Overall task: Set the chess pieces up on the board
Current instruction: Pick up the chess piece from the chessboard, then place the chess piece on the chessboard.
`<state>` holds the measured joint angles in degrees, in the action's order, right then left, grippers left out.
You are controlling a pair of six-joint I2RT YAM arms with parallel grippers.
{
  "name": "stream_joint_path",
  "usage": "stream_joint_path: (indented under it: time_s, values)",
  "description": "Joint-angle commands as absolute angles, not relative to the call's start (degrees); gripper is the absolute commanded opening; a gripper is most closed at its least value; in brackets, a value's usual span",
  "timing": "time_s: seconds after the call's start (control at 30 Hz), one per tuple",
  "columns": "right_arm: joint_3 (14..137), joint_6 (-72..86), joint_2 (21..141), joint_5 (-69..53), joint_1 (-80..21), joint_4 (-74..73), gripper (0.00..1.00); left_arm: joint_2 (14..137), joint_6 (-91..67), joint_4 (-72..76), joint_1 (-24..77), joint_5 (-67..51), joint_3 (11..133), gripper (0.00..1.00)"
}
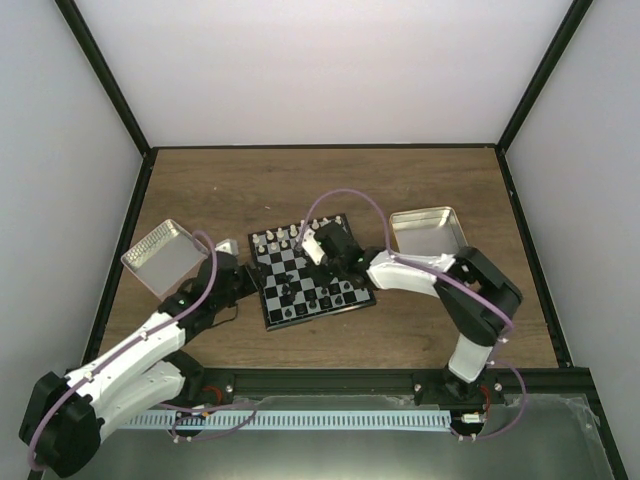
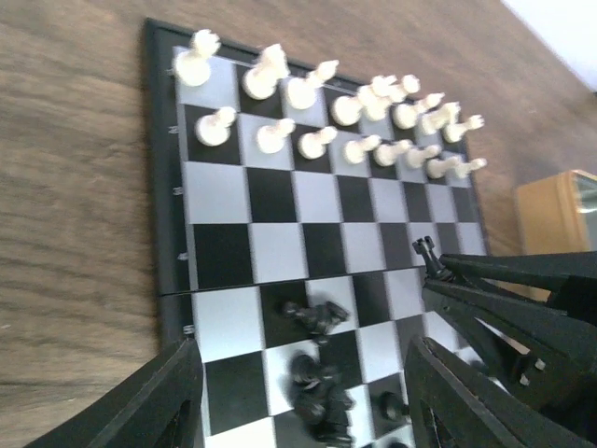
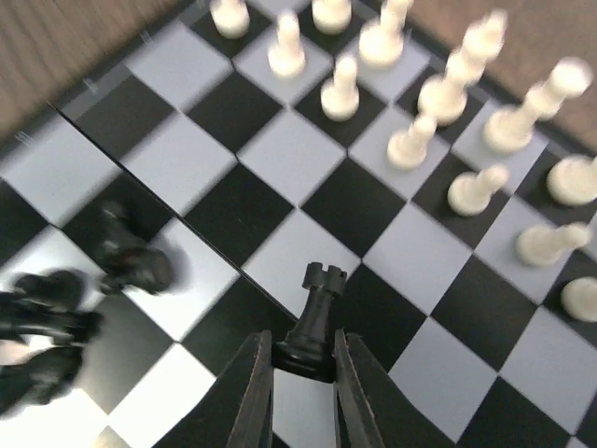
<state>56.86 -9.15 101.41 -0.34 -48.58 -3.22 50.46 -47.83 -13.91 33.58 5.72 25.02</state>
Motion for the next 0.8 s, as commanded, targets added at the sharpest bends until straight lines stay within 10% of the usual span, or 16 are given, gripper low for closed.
stream_joint_path:
  time_s: [0.0, 0.43, 0.77]
  values:
    - [55.3, -6.7, 92.9, -6.4, -48.9, 5.0, 0.09, 48.7, -48.9, -6.4, 32.3, -2.6, 25.2, 0.63]
    - [50.9, -6.5, 78.8, -30.0, -48.9, 7.6, 0.10, 47.0, -55.0, 13.4, 24.5, -28.7, 24.6, 0.74]
    - [50.8, -6.5, 77.9, -31.0, -48.9, 8.1, 0.10, 47.9, -57.9, 21.1, 23.7, -38.6, 23.0, 0.48]
